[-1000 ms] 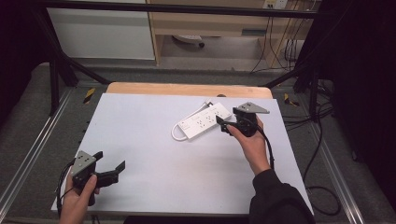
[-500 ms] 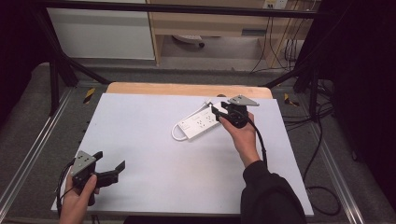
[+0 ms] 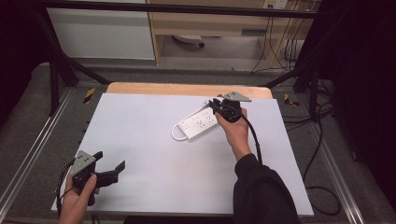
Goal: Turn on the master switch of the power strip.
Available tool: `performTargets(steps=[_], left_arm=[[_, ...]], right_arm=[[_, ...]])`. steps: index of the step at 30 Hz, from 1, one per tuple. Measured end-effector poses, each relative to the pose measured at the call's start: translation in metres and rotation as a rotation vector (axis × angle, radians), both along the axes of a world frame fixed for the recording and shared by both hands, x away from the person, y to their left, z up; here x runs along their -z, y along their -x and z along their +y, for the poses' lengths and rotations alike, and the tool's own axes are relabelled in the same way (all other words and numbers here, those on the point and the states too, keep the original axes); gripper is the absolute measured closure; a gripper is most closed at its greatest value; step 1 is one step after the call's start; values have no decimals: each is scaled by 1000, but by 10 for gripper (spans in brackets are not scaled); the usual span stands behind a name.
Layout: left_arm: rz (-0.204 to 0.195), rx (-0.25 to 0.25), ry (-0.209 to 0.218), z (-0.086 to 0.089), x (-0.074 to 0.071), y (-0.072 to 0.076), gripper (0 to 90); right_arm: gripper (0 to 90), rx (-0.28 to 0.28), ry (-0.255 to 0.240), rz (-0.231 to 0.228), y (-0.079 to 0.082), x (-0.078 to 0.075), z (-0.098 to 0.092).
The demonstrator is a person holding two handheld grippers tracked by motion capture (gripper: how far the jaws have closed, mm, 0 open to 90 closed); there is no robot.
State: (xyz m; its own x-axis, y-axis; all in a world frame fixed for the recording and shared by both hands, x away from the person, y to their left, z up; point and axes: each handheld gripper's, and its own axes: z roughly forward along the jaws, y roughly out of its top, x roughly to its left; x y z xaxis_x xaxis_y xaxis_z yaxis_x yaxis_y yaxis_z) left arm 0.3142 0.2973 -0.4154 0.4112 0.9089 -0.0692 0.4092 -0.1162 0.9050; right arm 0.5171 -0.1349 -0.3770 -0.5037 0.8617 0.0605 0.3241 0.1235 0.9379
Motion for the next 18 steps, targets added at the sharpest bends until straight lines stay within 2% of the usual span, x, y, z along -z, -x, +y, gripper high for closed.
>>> performTargets(steps=[11, 18], left_arm=[[-1, 0, -3, 1, 0, 0, 62], [-2, 0, 2, 1, 0, 0, 62]], right_arm=[[871, 0, 7, 5, -8, 8, 7], [899, -2, 12, 17, -11, 12, 9]])
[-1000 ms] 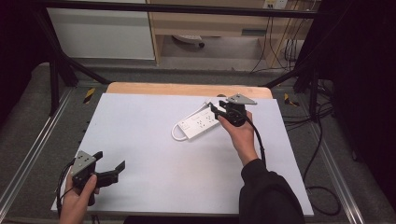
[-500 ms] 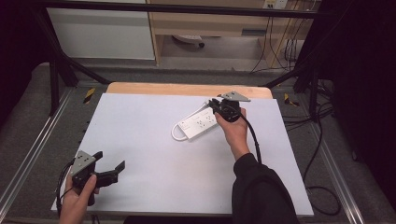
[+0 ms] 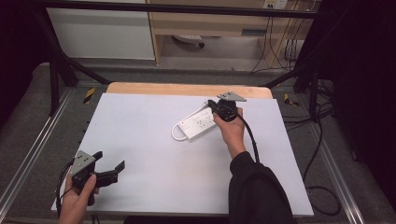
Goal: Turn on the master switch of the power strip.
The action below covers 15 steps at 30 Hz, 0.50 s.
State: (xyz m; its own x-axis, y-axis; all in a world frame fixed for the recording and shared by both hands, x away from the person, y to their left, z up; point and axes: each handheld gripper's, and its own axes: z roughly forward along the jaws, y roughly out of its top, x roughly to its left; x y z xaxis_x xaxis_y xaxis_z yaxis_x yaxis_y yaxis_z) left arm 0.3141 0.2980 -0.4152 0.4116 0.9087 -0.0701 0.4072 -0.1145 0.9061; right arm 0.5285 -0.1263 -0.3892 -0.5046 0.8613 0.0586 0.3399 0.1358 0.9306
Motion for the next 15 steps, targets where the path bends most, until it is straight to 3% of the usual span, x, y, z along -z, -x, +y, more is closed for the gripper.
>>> performTargets(steps=[15], left_arm=[[1, 1, -5, 0, 0, 0, 62]], right_arm=[[900, -11, 16, 28, -3, 8, 8]])
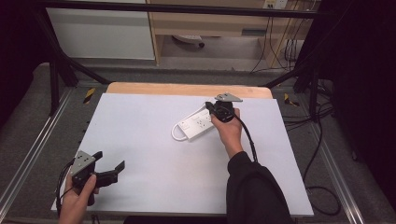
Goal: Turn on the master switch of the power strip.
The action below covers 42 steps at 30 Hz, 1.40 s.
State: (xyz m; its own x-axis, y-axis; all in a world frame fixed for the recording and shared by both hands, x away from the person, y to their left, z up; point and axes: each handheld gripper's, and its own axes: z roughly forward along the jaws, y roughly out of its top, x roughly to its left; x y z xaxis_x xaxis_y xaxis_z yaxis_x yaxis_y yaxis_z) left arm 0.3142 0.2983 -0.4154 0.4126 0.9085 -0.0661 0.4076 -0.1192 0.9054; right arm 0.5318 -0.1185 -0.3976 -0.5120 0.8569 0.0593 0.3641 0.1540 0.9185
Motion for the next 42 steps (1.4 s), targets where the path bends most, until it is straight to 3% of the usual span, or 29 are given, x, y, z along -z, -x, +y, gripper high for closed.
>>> performTargets(steps=[29, 42], left_arm=[[3, 3, -2, 0, 1, 0, 62], [0, 3, -5, 0, 0, 0, 62]], right_arm=[[900, -43, 35, 65, -1, 14, 18], [900, -76, 85, 85, 2, 21, 26]])
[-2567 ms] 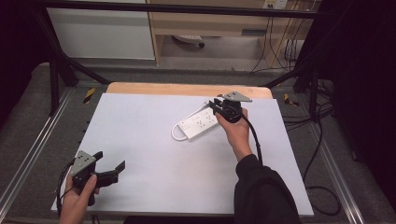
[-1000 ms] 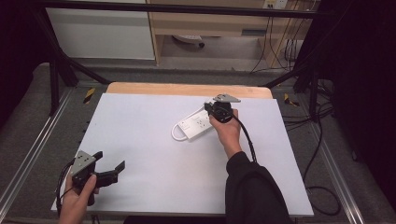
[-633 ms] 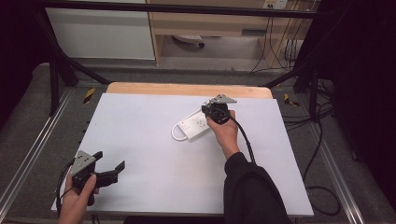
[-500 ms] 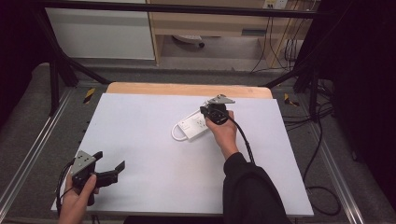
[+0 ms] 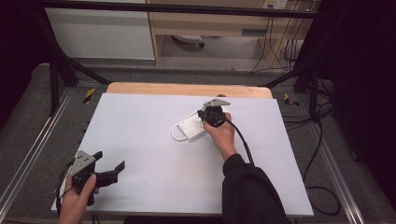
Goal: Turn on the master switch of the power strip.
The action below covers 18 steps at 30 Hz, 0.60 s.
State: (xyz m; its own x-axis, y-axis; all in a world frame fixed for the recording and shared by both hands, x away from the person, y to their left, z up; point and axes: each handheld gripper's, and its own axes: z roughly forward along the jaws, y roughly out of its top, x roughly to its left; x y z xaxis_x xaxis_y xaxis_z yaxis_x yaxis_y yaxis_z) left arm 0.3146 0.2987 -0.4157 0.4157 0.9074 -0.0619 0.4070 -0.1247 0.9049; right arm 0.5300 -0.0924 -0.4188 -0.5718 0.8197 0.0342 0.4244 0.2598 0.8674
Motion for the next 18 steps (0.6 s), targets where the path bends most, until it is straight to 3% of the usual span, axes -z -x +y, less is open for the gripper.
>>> performTargets(steps=[18], left_arm=[[2, -1, 3, 0, 0, 0, 62]], right_arm=[[900, -28, 8, 20, 3, 7, 12]])
